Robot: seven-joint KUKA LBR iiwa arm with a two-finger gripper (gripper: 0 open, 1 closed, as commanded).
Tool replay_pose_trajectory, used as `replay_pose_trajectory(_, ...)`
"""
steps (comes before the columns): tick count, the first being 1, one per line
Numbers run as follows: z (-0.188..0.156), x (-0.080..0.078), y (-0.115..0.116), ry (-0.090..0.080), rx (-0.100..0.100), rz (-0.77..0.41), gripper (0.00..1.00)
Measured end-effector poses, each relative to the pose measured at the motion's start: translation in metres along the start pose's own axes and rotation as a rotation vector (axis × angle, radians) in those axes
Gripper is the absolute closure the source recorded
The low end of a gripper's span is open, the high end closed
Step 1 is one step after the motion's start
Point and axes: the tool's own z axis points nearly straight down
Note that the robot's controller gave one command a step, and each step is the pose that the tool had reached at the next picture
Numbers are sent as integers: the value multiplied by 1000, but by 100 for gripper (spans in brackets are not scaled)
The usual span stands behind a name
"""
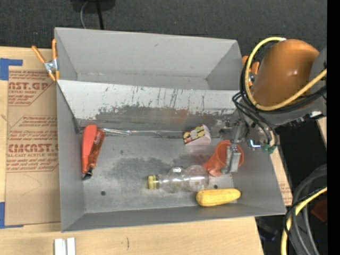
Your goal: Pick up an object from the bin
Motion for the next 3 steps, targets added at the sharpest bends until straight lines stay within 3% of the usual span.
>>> replay_pose_trajectory(1, -5, -1, 0, -8, 1, -1, 0)
replay_pose_trajectory(2, 26, -5, -4, -16, 2, -49, 0)
replay_pose_trajectory(3, 156, -1, -14, -12, -1, 46, 100)
